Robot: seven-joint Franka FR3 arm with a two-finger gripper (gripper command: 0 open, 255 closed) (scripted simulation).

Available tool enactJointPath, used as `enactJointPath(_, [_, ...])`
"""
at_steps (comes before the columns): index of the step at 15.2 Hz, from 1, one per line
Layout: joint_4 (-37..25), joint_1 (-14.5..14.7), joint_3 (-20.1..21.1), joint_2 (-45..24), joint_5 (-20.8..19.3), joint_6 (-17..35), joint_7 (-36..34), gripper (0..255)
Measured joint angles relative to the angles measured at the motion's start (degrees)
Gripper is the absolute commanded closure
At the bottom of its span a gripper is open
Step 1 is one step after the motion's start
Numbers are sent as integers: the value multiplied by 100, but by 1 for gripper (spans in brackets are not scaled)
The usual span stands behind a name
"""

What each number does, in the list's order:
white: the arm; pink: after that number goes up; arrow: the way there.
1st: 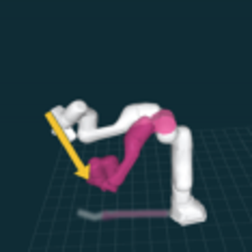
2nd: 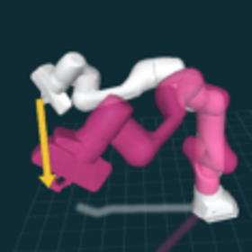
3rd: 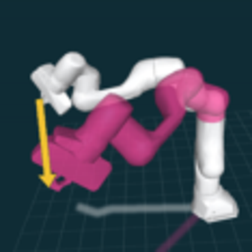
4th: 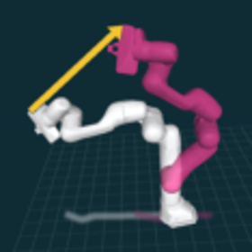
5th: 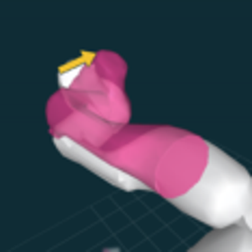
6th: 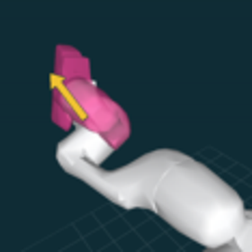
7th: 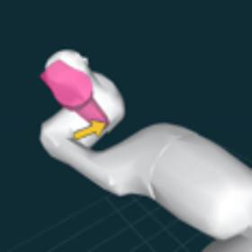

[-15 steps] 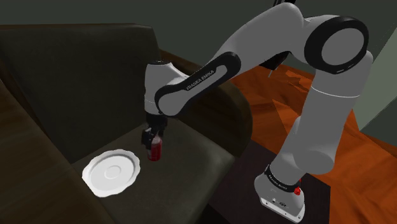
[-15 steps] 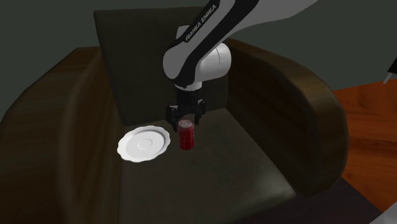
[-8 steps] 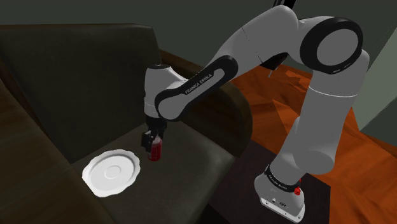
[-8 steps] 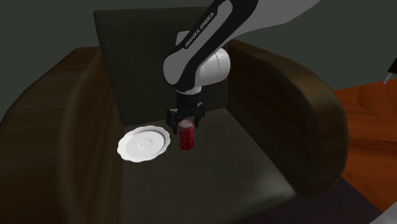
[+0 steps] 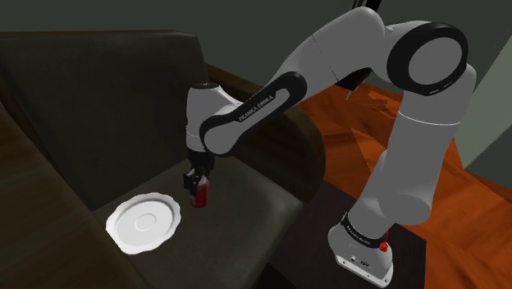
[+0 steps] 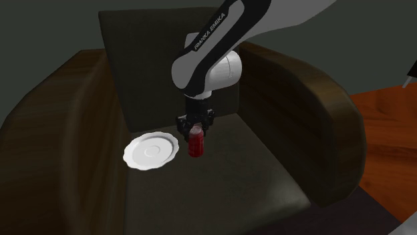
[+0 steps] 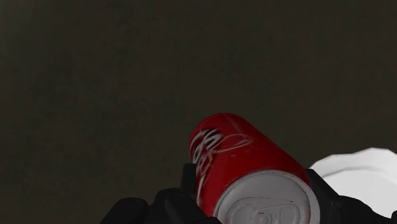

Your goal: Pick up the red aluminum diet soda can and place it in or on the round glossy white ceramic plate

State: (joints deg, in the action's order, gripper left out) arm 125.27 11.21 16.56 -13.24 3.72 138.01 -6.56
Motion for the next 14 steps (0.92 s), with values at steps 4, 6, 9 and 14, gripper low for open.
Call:
enactJointPath(4, [0, 0, 0, -1, 0, 0, 0, 255])
enactJointPath(6, [-4, -8, 8, 78, 23, -80, 9, 255])
enactJointPath(9, [-64, -23, 23, 232, 67, -287, 22, 255])
enactJointPath(14, [-183, -46, 36, 466, 130, -634, 43, 255])
